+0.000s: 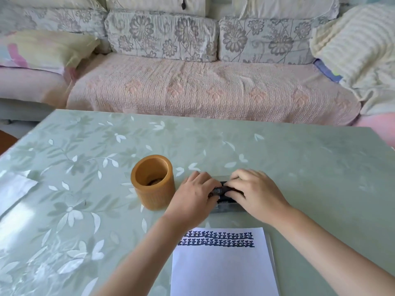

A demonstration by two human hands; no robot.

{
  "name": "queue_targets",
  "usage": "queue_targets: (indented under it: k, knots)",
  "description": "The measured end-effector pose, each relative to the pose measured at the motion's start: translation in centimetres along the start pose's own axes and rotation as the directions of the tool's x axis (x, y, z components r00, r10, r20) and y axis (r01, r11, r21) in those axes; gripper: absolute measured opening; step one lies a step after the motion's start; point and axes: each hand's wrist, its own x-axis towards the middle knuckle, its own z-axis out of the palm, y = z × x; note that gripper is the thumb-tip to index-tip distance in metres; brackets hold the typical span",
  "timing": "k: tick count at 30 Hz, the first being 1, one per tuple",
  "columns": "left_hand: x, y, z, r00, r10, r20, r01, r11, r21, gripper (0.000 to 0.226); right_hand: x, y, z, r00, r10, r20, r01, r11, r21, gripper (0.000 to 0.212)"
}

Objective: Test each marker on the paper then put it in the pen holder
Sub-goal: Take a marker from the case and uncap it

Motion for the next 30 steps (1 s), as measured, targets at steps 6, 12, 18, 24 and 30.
queue_targets:
  k: [6, 12, 18, 24, 30]
  knots:
    - [-1.1, 2.3, -2.2, 0.989, 0.073, -0.132, -0.079, 0.996, -0.043, 0.019, -2.4, -2.6, -2.6, 0.977, 0.154, -0.146, -0.1, 0.941, 0.323, 0.02]
    - [-5.4, 8.6, -6.7, 0.929, -0.273, -0.251, 0.1, 0.836, -0.54, 0.013, -7.4, -8.2, -6.1, 0.931, 0.364, -0.013, -0.259, 0.687, 0.678, 0.041]
    - [-11.2, 13.1, -8.8, 0.907, -0.419, -0.026, 0.194, 0.474, -0.859, 0.008, -11.9, -12.6, -7.5, 0.946, 0.281, 0.164, -0.308, 0.609, 0.731, 0.027]
    - [-14.5, 12.4, -8.9, 0.896, -0.435, 0.091, 0.278, 0.387, -0.879, 0.009, -13.3, -15.6, -7.9, 0.92, 0.259, 0.295, -0.39, 0.682, 0.619, 0.021]
    - [-15.6, 8.1, -7.5, 0.947, -0.319, 0.04, 0.279, 0.754, -0.595, 0.044, -14.0, -15.8, -6.5, 0.898, 0.344, 0.273, -0.392, 0.908, 0.147, 0.018]
